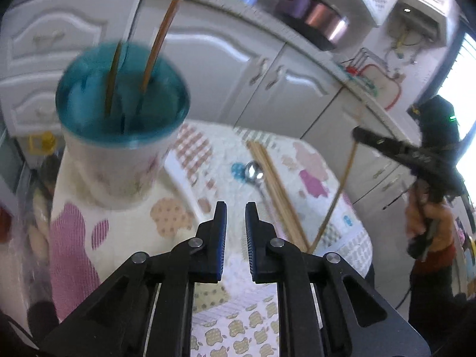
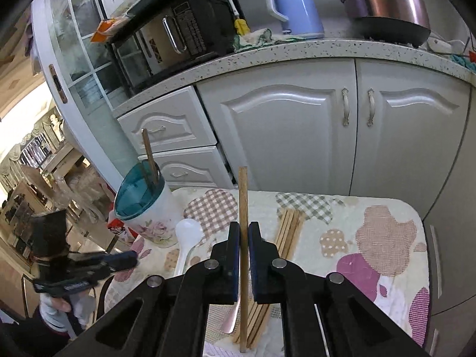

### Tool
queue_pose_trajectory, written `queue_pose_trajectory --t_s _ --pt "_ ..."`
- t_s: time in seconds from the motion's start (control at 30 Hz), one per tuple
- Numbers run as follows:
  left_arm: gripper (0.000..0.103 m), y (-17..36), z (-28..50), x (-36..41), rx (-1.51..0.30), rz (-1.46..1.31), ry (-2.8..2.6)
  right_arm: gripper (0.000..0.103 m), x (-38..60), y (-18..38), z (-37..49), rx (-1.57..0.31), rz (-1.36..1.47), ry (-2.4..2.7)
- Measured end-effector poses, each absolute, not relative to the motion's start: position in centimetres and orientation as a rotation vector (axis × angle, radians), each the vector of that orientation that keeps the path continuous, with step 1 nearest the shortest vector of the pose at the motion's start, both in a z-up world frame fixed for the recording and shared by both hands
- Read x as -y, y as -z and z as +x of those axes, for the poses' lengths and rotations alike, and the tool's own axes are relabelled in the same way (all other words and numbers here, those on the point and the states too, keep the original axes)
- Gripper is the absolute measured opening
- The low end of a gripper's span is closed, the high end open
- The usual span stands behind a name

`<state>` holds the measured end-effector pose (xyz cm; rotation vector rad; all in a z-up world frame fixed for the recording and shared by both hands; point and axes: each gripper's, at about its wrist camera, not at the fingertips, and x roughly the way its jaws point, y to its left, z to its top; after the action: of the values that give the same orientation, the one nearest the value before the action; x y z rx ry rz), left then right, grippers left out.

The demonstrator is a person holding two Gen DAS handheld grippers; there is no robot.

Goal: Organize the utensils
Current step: 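Carry the chopstick and white spoon to the teal cup and drop both in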

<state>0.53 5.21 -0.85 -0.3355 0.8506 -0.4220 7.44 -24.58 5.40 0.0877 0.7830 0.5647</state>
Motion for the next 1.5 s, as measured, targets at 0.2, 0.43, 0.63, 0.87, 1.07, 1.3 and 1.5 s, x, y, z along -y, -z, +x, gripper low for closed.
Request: queue_pose_trajectory --t_s 0.2,0.43,0.63,0.87,1.07,1.3,1.5 --pt "0.046 4.5 1.8 -3.9 -0.928 -0.278 0.298 0.005 25.0 -5.6 7.2 -0.775 0.098 -0.574" --pt "0.045 7.3 6.3 -2.0 -0.973 -0.243 0.228 0.005 24.8 -5.7 6.7 -0.768 0.106 -0.598" --pt "0.006 6.6 5.8 -1.8 -0.97 -0.255 0.311 0.005 24.2 -6.3 6.4 -0.752 0.102 -0.62" --pt "0.006 0.0 0.8 -5.3 -0.829 -0.345 0.431 0.005 22.9 -8.7 5.9 -0.702 0.104 -0.667" --pt "0.006 -5.5 -0.6 -9.6 -0.709 -0.349 0.377 0.005 20.4 -12.2 5.8 -0.633 0.089 -0.718" --pt "0.006 -8.8 1.4 -14.0 -0.532 -0.421 0.311 0.005 16.2 -16.5 7.1 -0.549 0.097 -0.771" --pt "0.006 -6.3 5.3 -16.2 -0.503 -0.538 0.33 0.005 12.2 -18.7 9.2 -0.52 0.101 -0.8"
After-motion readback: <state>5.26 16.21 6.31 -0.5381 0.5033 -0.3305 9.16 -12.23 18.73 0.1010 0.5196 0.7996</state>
